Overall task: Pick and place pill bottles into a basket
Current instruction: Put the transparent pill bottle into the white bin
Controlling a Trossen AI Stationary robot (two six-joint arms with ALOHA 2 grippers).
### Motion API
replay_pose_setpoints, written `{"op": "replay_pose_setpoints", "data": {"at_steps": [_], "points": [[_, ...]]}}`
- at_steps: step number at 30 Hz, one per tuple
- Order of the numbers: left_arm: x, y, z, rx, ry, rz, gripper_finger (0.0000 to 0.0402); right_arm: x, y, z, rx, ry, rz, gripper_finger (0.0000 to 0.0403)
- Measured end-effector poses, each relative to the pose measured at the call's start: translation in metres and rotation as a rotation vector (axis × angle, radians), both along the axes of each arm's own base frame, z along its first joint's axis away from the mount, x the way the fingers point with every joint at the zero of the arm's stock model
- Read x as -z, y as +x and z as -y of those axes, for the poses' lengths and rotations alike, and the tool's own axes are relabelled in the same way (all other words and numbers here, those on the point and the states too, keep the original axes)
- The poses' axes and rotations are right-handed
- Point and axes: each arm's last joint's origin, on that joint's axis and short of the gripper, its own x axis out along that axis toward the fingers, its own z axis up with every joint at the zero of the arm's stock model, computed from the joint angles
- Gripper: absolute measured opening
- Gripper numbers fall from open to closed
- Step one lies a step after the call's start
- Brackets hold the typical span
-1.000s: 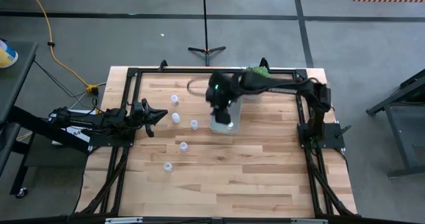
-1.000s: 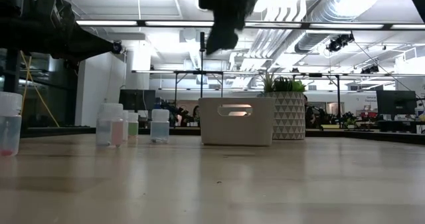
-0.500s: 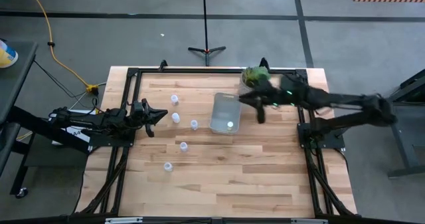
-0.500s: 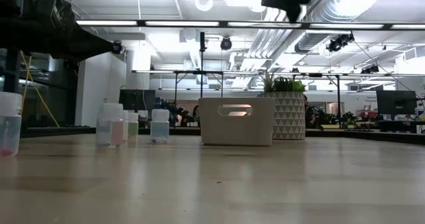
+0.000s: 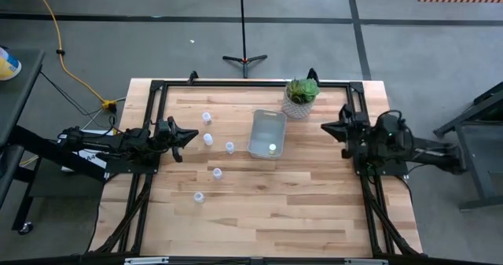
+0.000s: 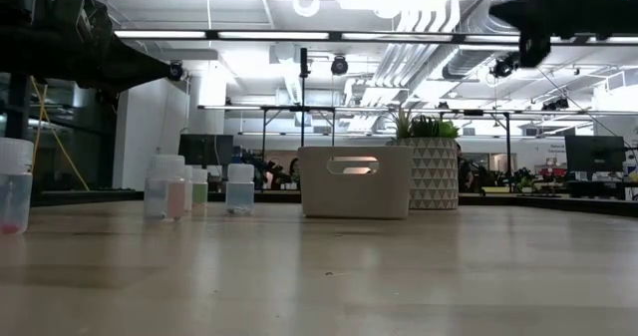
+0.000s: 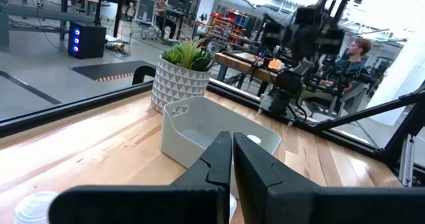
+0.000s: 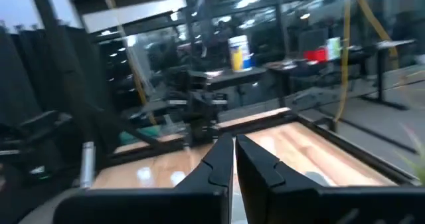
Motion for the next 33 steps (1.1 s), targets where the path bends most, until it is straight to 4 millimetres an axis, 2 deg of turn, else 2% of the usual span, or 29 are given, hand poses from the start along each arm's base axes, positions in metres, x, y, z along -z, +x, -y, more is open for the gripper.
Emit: {"op": "replay_pose_setpoints", "data": {"at_steps": [3,8,11,18,21,25,28,30,33], "points": [[0.000,0.000,0.000,-0.004,0.000,0.001,0.0051,0.025,0.000,0.003,0.094,0.021,0.010,0.0010],[0.000,0.000,0.000,-0.006,0.002,0.000,0.0051,0.045,0.000,0.004,0.136,0.039,0.035,0.0016],[-0.001,0.000,0.000,-0.004,-0.053,0.024,0.0051,0.049,0.001,0.005,0.162,0.032,0.012,0.0022],[-0.006,0.000,0.002,0.064,-0.132,0.101,0.0057,0.052,0.000,0.009,0.271,0.172,0.020,0.0055],[-0.008,0.000,0.002,0.068,-0.156,0.136,0.0093,0.055,0.000,0.010,0.326,0.185,0.004,0.0077],[-0.019,-0.002,0.001,0.068,-0.130,0.225,0.0176,0.056,-0.001,0.011,0.369,0.219,0.000,0.0104],[-0.043,-0.007,-0.001,0.010,-0.063,0.393,0.0230,0.060,-0.001,0.011,0.374,0.221,-0.033,0.0120],[-0.062,-0.012,-0.002,-0.010,-0.038,0.487,0.0251,0.060,-0.001,0.011,0.383,0.221,-0.038,0.0128],[-0.084,-0.009,-0.001,-0.037,0.036,0.444,0.0263,0.060,-0.001,0.012,0.400,0.233,-0.028,0.0137]]}}
